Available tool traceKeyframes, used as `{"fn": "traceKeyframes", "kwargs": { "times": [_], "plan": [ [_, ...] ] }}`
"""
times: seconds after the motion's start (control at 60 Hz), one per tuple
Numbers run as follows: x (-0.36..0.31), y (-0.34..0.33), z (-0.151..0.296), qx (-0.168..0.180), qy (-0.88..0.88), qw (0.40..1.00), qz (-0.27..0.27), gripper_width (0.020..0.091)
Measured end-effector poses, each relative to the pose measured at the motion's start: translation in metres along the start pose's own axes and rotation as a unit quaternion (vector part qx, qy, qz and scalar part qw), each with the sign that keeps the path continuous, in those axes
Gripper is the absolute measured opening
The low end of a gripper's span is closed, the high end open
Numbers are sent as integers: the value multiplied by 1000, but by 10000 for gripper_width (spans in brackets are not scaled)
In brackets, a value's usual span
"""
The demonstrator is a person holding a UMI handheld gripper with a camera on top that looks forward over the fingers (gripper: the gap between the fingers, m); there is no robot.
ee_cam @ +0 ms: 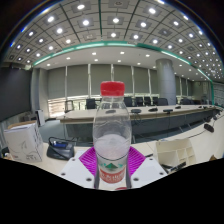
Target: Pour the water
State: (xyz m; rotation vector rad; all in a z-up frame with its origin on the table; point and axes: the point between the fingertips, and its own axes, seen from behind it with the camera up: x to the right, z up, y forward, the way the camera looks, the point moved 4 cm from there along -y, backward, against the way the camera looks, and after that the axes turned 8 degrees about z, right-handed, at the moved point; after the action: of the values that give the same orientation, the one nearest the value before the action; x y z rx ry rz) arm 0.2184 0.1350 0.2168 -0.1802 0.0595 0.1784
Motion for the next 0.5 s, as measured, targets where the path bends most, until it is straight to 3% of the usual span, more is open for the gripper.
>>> {"fn": "traceKeyframes", "kwargs": {
  "times": [0.25,0.333,0.417,0.5],
  "plan": [
    [34,11,-106,-64,-11,998,-19,358],
    [40,18,-128,-72,-8,997,-26,361],
    [38,14,-126,-53,-12,998,-26,363],
    [38,13,-126,-49,-15,998,-27,438]
  ]
}}
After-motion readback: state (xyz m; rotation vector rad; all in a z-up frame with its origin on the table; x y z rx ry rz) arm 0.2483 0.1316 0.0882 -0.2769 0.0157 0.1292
